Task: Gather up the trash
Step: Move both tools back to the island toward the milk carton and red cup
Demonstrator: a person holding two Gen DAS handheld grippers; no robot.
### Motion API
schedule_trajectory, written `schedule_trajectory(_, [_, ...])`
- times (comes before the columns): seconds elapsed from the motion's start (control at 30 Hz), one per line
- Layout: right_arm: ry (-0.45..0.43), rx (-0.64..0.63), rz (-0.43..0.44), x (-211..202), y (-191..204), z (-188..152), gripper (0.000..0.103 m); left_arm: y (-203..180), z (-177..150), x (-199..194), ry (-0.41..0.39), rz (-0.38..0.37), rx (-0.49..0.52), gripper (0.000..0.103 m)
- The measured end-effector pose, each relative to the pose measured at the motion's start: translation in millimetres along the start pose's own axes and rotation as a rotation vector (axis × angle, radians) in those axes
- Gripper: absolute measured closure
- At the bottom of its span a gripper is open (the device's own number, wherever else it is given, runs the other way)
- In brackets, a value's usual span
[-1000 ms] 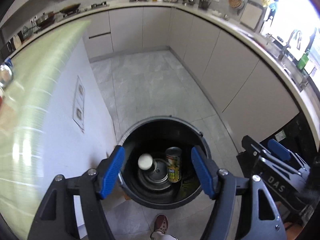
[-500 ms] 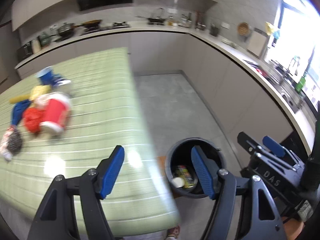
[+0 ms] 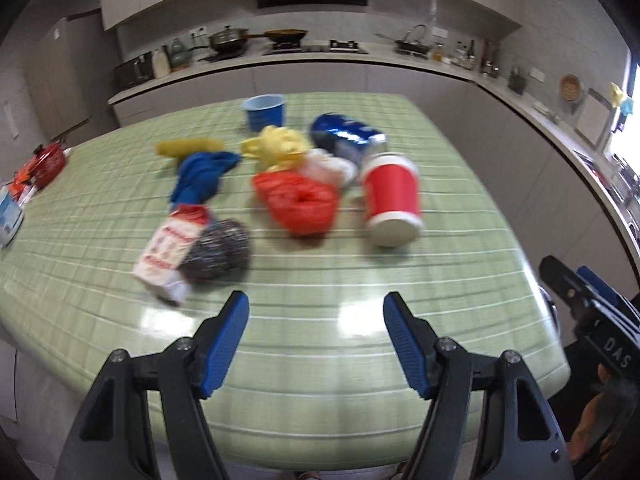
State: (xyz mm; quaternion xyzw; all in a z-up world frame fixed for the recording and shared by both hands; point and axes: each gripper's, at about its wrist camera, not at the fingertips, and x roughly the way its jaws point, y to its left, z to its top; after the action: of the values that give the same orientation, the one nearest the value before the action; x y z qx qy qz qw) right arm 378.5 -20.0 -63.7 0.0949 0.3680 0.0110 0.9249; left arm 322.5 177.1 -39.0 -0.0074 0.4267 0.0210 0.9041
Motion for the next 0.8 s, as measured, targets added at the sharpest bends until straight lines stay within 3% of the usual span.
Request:
schedule_trajectory(0.17, [0.022,-0.031,0.020,11,44,0,0.021,55,-1,9,0.016,0.061,-0.053,0.032])
schedule_trajectory(0.33, [0.028,-0.067,0.042,23,63,11,0.021,94,6,23,0.020,0.111,-0.131,0.032])
schedule_trajectory(0.57, [0.041,-0.104,0.096,51,80,23,0.021,113,14,39,0.032,0.173,-0.159,0.032])
schedule_trajectory(0.8, [0.047,-0.099,0.079,65,91,30,0.021,129,19,59,0.061,0.155,-0.137,0.032])
